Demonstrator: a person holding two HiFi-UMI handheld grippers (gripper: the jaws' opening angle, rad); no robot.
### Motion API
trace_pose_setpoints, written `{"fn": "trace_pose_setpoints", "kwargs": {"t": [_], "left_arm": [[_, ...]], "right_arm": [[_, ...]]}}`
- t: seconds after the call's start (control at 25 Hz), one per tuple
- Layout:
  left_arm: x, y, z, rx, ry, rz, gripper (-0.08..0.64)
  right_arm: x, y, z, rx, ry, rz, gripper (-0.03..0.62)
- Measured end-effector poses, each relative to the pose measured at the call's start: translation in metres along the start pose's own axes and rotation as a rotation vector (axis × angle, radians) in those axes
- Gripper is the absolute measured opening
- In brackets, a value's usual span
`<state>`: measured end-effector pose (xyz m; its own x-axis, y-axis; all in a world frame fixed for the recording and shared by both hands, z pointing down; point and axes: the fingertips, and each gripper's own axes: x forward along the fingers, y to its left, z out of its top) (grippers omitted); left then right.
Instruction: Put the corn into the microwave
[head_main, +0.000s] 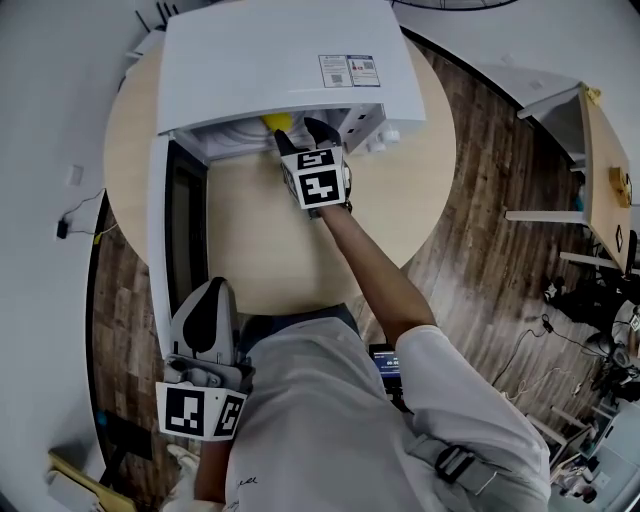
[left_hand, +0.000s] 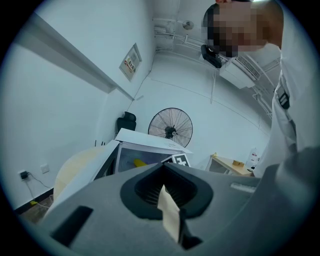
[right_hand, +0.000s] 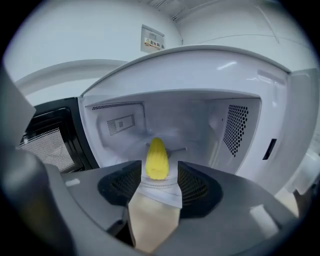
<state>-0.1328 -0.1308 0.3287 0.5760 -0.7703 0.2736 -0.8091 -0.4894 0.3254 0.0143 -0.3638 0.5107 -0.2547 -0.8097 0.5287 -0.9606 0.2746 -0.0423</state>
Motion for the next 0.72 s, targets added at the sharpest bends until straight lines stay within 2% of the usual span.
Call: {"fn": "trace_pose_setpoints", "kwargs": {"t": [0.44, 0.72], "left_arm": [[-0.006, -0.003, 0.004, 0.020, -0.017, -0.017, -0.011], [-0.008, -0.011, 0.004, 0.060, -0.020, -0.046, -0.011]], "right_arm": [[-0.033, 0.007, -0.003, 0.010, 0.000, 0.023, 0.213], [-0.062, 0.012, 0.002, 0.030, -0.030, 0.042, 0.192]]}}
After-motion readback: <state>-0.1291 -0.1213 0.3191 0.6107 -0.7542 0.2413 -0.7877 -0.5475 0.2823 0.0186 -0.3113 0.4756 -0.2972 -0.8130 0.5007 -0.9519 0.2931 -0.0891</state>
